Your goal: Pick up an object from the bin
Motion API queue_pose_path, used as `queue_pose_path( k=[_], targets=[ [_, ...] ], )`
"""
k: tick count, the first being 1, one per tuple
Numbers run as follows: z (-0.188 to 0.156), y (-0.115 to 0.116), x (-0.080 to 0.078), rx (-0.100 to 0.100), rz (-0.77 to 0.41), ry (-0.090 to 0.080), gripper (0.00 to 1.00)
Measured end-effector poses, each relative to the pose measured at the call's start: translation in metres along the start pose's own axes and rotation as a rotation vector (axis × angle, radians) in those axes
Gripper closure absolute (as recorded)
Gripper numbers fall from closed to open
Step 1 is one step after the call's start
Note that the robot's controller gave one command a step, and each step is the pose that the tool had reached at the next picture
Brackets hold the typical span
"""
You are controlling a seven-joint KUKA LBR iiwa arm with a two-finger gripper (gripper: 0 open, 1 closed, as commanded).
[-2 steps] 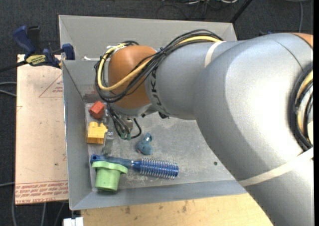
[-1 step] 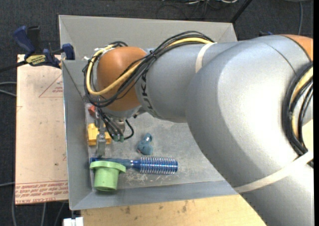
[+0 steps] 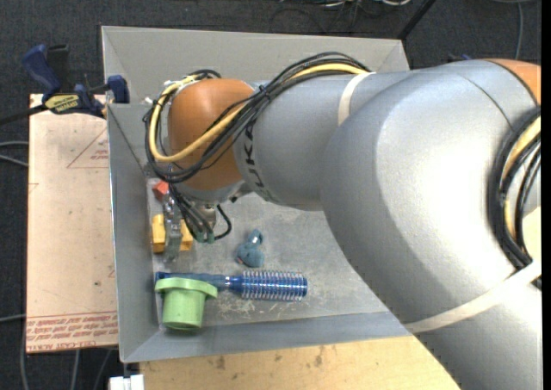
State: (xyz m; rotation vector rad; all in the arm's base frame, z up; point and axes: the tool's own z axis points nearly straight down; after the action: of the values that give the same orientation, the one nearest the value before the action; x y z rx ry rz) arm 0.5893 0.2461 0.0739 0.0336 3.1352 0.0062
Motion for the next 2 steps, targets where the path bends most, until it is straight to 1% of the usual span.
queue_pose_path(
  k=[1, 2],
  targets=[
    [-0.1433, -0.0129, -0.022, 0.0, -0.108, -0.006, 1.0],
    [-0.1377, -0.0132, -0.0198, 0.002, -0.108, 0.003, 0.0]
  ],
)
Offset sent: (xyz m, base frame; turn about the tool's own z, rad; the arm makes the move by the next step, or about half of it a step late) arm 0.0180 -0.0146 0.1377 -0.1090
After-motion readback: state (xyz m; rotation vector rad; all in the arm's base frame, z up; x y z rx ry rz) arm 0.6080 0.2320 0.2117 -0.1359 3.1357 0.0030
